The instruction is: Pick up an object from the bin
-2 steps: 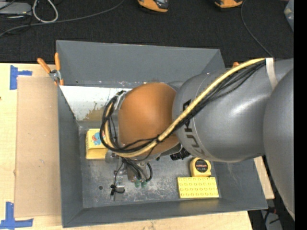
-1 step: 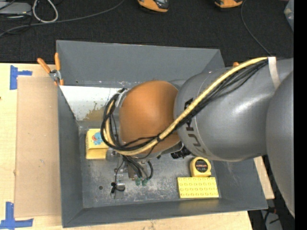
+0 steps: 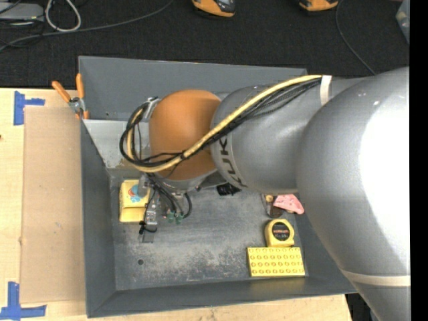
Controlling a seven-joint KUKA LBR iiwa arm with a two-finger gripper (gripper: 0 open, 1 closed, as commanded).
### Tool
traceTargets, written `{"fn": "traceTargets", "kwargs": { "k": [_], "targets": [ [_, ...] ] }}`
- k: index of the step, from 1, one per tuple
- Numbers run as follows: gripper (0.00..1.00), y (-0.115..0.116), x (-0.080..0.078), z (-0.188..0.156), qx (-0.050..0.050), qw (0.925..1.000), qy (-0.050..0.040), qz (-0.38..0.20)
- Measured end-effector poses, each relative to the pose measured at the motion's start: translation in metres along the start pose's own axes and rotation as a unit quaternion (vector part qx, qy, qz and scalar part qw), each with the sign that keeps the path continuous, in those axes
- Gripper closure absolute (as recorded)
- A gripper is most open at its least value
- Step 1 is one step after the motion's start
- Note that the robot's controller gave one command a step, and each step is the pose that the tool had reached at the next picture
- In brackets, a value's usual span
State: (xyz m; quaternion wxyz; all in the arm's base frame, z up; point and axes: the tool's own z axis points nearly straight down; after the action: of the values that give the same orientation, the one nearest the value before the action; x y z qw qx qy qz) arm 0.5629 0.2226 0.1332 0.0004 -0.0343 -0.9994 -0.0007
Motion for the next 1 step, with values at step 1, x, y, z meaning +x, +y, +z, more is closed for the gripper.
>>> {"fn": "traceTargets", "kwargs": {
  "k": [1],
  "targets": [
    [0.00,-0.0039,-0.0313,0.0029,-0.001,0.9866,-0.0019,-0.163]
  ]
}}
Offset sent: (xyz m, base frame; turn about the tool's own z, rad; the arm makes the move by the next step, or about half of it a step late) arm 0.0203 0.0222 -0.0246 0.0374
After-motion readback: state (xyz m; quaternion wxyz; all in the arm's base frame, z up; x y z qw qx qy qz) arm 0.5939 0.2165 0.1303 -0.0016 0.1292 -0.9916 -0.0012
